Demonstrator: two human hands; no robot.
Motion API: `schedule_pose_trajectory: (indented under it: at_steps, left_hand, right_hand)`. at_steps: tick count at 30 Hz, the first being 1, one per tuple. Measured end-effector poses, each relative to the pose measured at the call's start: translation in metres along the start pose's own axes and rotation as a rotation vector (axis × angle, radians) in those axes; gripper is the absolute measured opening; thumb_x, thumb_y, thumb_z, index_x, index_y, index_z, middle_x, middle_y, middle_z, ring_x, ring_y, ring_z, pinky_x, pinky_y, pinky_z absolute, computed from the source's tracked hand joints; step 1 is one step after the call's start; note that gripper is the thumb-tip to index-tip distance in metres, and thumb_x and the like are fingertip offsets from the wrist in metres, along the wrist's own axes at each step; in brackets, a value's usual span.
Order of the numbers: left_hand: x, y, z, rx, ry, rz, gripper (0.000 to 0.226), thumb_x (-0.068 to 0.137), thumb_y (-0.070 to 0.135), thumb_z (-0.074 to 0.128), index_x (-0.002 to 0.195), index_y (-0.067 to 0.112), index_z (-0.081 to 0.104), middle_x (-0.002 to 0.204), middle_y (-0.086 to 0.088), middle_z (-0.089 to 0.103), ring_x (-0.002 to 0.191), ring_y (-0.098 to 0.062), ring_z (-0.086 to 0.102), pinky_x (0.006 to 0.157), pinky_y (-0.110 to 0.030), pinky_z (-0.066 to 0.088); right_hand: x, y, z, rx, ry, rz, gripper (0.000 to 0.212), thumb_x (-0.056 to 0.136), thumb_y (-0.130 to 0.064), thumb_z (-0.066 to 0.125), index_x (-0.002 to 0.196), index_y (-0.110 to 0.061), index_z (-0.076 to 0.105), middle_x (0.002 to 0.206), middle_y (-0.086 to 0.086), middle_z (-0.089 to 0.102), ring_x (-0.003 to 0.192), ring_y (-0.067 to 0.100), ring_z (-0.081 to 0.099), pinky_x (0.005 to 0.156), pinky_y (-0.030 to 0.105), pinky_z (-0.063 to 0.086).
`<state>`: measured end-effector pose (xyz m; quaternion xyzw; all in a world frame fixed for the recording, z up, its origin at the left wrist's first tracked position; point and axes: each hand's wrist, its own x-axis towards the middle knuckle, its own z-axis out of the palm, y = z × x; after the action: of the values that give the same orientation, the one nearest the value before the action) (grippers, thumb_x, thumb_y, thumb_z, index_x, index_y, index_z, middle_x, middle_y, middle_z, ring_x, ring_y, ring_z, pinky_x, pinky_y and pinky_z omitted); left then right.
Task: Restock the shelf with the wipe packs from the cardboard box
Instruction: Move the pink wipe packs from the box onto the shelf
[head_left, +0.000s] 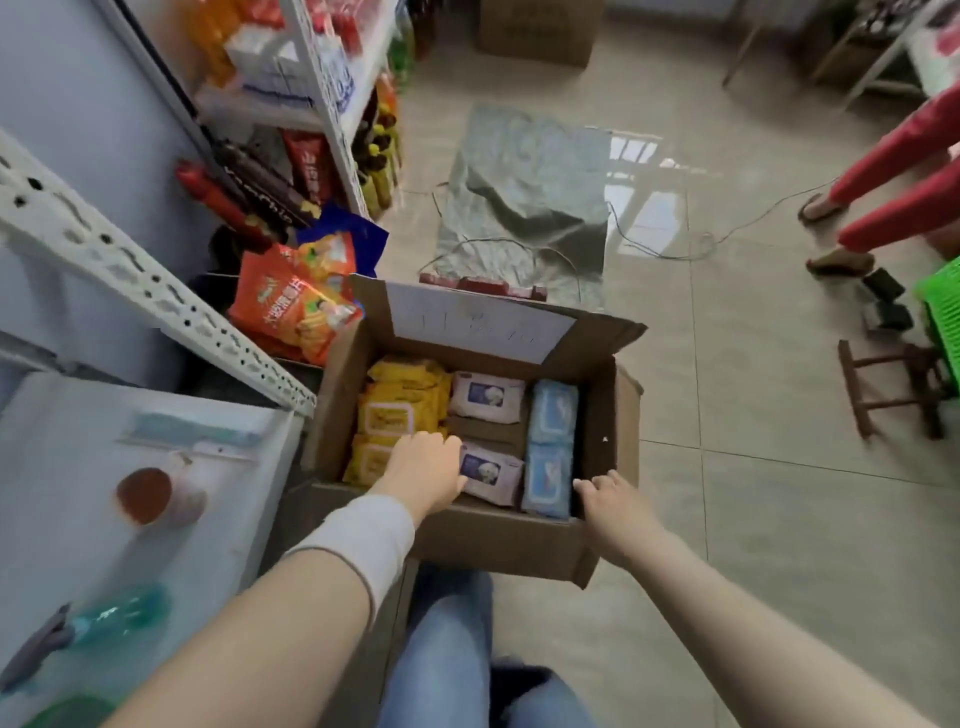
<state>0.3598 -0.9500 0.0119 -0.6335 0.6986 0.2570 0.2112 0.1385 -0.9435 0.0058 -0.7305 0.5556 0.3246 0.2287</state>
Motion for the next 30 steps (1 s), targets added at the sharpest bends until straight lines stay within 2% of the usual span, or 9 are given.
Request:
schedule_pose_trajectory:
  at_steps: [5,9,12,14,17,19,26,28,30]
  left_hand:
    - [0.103,0.003,0.055,-0.196,-0.169,-0.055,0.055,0.091,0.041,0.048,0.138,0.013,0.036,0.135,-0.011,0.049,0.122,-0.027,0.048,0.1,-0.038,0.043]
    - [0.205,0.004,0.121,-0.42,-0.232,-0.199,0.058,0.092,0.038,0.049,0.14,0.011,0.032,0.139,-0.014,0.043,0.125,-0.029,0.045,0.103,-0.037,0.04]
    - [0.278,0.0,0.163,-0.453,-0.138,-0.342,0.065,0.09,0.043,0.051,0.141,0.009,0.028,0.144,-0.014,0.038,0.131,-0.029,0.039,0.107,-0.037,0.036]
    - [0.322,-0.005,0.182,-0.581,-0.036,-0.368,0.071,0.089,0.037,0.055,0.145,0.012,0.021,0.15,-0.012,0.029,0.138,-0.027,0.029,0.114,-0.038,0.027]
    - [0.366,-0.011,0.193,-0.657,0.052,-0.453,0.086,0.088,0.042,0.056,0.148,0.012,0.002,0.154,-0.012,0.015,0.141,-0.028,0.021,0.116,-0.037,0.021]
    - [0.38,-0.011,0.195,-0.641,0.085,-0.546,0.092,0.086,0.05,0.055,0.148,0.012,-0.001,0.151,-0.016,0.017,0.137,-0.032,0.025,0.111,-0.038,0.025]
    - [0.396,-0.006,0.188,-0.762,0.072,-0.691,0.09,0.085,0.047,0.059,0.145,0.007,0.005,0.149,-0.017,0.021,0.135,-0.034,0.029,0.106,-0.04,0.033]
    - [0.398,-0.004,0.185,-0.789,0.042,-0.704,0.094,0.083,0.05,0.06,0.145,0.006,0.004,0.15,-0.014,0.02,0.136,-0.032,0.029,0.105,-0.036,0.033]
    - [0.402,-0.009,0.187,-0.847,0.047,-0.749,0.093,0.08,0.049,0.064,0.142,0.006,0.01,0.146,-0.013,0.028,0.131,-0.03,0.037,0.098,-0.032,0.037]
  right_hand:
    - [0.09,-0.011,0.048,0.122,-0.167,0.004,0.049,0.093,-0.015,0.044,0.14,-0.01,0.03,0.139,0.015,0.042,0.13,0.032,0.036,0.103,0.039,0.036]
    - [0.188,-0.018,0.105,0.132,-0.184,-0.021,0.06,0.096,-0.028,0.044,0.147,-0.009,0.018,0.148,0.016,0.03,0.14,0.03,0.023,0.11,0.038,0.03]
    - [0.262,-0.023,0.143,0.061,-0.115,-0.061,0.06,0.097,-0.023,0.04,0.147,-0.005,0.013,0.148,0.016,0.029,0.139,0.03,0.02,0.112,0.037,0.025]
    - [0.298,-0.029,0.161,-0.035,-0.057,-0.118,0.065,0.096,-0.028,0.042,0.147,-0.001,0.011,0.149,0.017,0.027,0.139,0.031,0.017,0.114,0.038,0.018]
    - [0.328,-0.038,0.178,-0.122,-0.006,-0.134,0.069,0.093,-0.044,0.042,0.144,-0.001,0.023,0.144,0.017,0.033,0.136,0.033,0.018,0.111,0.038,0.019]
    - [0.337,-0.043,0.188,-0.128,-0.006,-0.116,0.059,0.093,-0.041,0.04,0.138,-0.004,0.032,0.14,0.015,0.038,0.134,0.032,0.021,0.107,0.037,0.022]
    - [0.335,-0.049,0.181,0.171,-0.083,-0.047,0.049,0.08,-0.045,0.063,0.116,-0.013,0.053,0.118,0.009,0.058,0.118,0.026,0.042,0.1,0.034,0.03]
    - [0.329,-0.048,0.174,0.437,-0.152,0.03,0.04,0.08,-0.04,0.066,0.111,-0.016,0.06,0.111,0.007,0.064,0.106,0.022,0.056,0.083,0.028,0.04]
    - [0.324,-0.046,0.172,0.752,-0.183,0.129,0.034,0.077,-0.037,0.071,0.103,-0.016,0.066,0.1,0.004,0.068,0.093,0.018,0.062,0.066,0.023,0.038]
